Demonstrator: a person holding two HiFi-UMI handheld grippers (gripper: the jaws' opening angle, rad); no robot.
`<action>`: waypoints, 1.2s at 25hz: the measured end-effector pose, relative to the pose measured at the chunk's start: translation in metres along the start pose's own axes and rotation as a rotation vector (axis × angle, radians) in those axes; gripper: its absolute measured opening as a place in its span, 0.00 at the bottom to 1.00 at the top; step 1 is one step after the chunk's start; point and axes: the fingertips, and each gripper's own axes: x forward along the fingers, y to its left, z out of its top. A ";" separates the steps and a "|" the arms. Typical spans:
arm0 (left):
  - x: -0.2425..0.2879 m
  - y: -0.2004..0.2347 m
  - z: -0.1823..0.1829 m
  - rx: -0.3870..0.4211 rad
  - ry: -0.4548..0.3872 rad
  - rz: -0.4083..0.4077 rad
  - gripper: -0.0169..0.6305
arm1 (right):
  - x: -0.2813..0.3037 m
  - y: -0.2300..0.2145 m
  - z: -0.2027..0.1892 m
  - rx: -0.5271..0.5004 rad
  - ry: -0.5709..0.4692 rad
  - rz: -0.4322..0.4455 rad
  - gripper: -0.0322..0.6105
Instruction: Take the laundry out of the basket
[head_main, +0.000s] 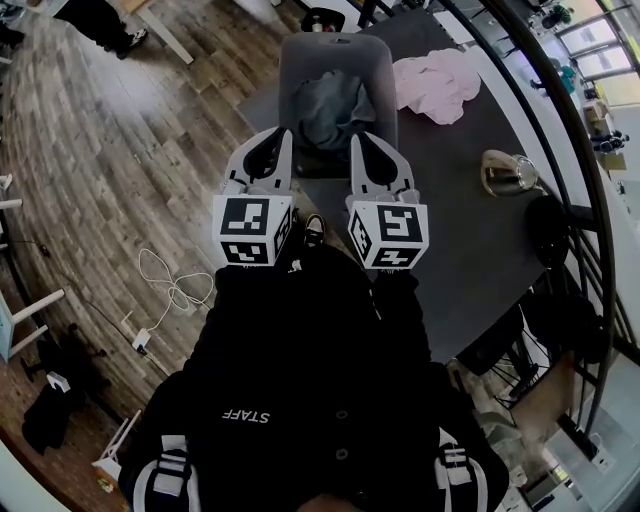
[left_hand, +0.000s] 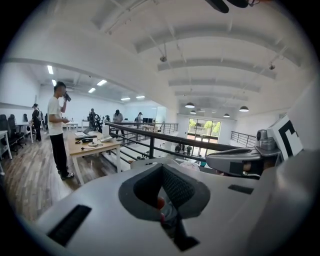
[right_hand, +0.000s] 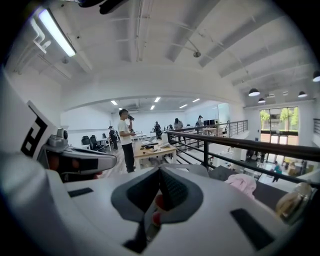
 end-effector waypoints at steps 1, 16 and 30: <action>0.005 0.004 -0.001 -0.004 0.006 -0.002 0.03 | 0.006 -0.003 -0.003 0.001 0.015 -0.007 0.07; 0.076 0.058 -0.052 -0.094 0.206 -0.027 0.03 | 0.107 -0.022 -0.074 0.154 0.315 -0.026 0.31; 0.130 0.062 -0.071 -0.118 0.318 -0.098 0.03 | 0.167 -0.050 -0.117 0.249 0.437 -0.005 0.58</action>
